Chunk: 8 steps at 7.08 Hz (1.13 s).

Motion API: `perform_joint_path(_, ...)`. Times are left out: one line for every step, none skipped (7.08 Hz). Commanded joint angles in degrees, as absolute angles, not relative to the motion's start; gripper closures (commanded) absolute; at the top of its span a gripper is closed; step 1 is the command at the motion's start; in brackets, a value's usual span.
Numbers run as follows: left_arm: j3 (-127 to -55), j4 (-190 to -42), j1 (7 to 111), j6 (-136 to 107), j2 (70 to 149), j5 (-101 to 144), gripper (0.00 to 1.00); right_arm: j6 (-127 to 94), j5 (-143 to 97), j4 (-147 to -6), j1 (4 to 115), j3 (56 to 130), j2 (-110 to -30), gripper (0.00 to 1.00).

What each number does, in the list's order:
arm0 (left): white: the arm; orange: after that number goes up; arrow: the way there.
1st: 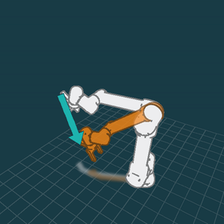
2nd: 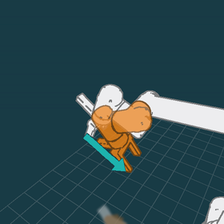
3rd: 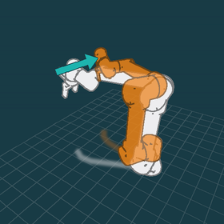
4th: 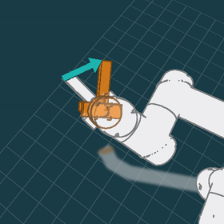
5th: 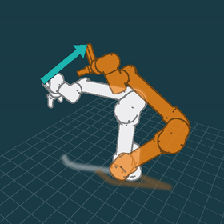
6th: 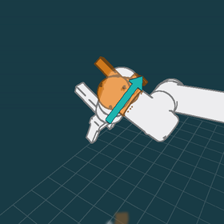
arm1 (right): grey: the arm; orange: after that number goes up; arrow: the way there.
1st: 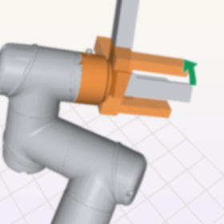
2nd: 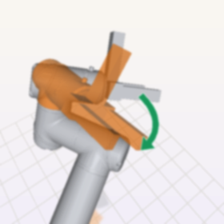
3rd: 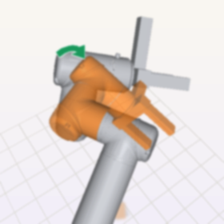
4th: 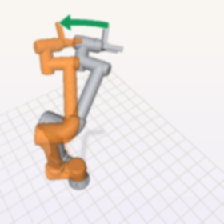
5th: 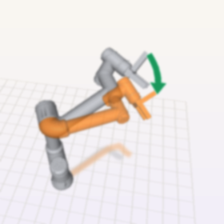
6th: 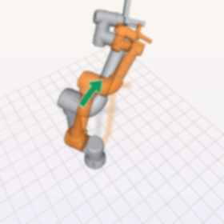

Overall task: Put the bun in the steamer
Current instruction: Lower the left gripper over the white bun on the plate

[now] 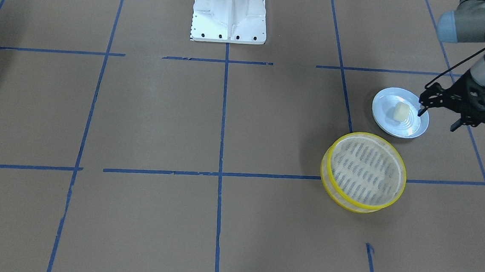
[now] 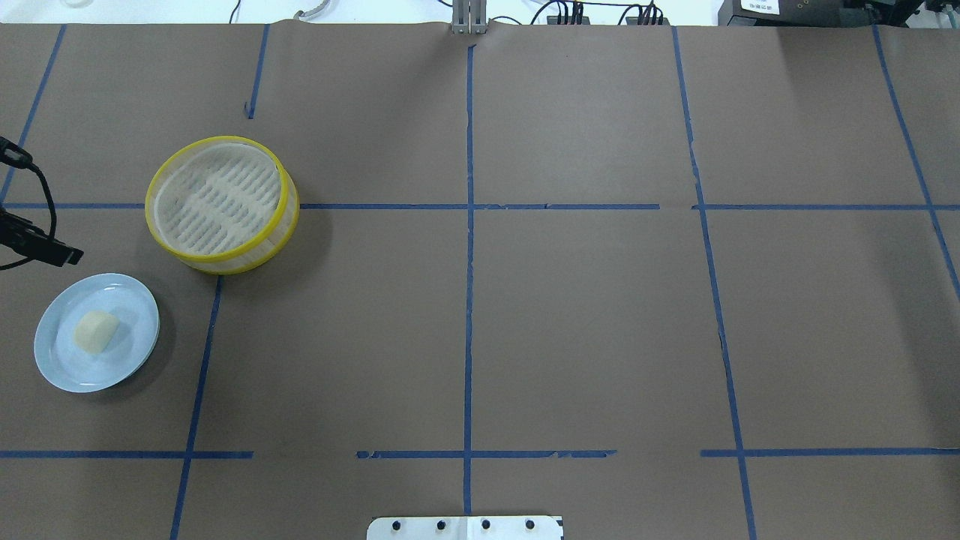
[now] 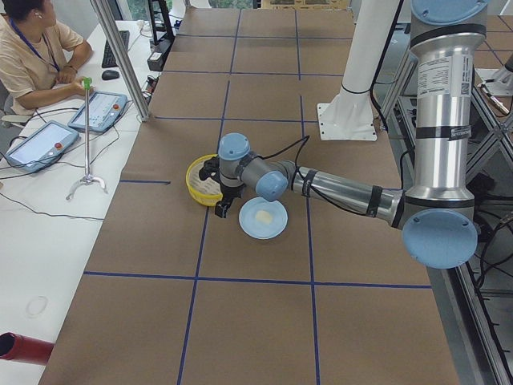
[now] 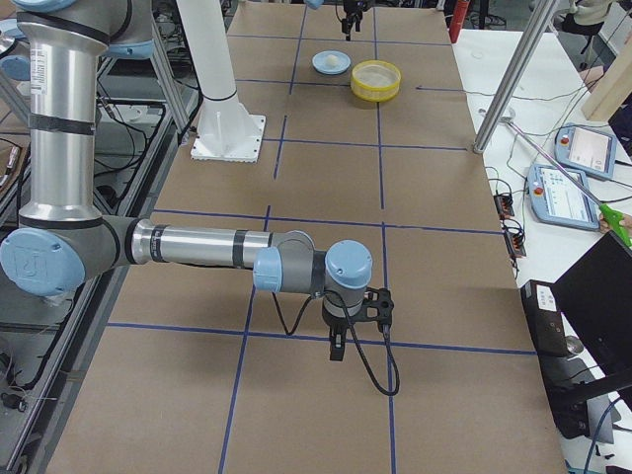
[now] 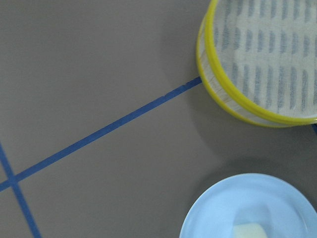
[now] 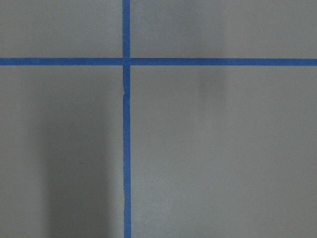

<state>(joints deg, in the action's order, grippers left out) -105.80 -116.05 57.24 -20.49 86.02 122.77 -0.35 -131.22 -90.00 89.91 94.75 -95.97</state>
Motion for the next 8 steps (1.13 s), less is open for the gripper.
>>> perform_joint_path(-105.4, -129.7, 48.8, -33.3, 79.0, 120.6, 0.02, -0.4, -131.2, -90.0, 89.9, 94.7, -96.0, 0.0)
perform_joint_path(-101.8, -144.0, 48.3, -41.1, 75.2, 120.6, 0.02, -0.4, -131.2, -90.0, 89.9, 94.7, -96.0, 0.0)
perform_joint_path(-100.7, -146.0, 45.1, -45.9, 75.1, 120.0, 0.02, -0.4, -131.2, -90.0, 89.9, 94.7, -96.0, 0.0)
perform_joint_path(-100.5, -145.9, 41.6, -46.8, 75.1, 114.5, 0.01, -0.4, -131.2, -90.0, 89.9, 94.7, -96.0, 0.0)
perform_joint_path(-98.7, -145.4, 41.0, -46.8, 75.3, 113.0, 0.01, -0.4, -131.2, -90.0, 89.9, 94.7, -96.0, 0.0)
perform_joint_path(-98.6, -142.4, 41.0, -46.4, 75.7, 112.9, 0.01, -0.4, -131.2, -89.9, 89.9, 94.7, -96.0, 0.0)
perform_joint_path(-99.6, -140.6, 41.0, -46.2, 75.7, 112.9, 0.01, -0.4, -131.2, -90.0, 89.9, 94.7, -96.0, 0.0)
perform_joint_path(-99.5, -139.9, 41.0, -45.9, 75.9, 112.8, 0.02, -0.4, -131.2, -90.0, 89.9, 94.7, -96.0, 0.0)
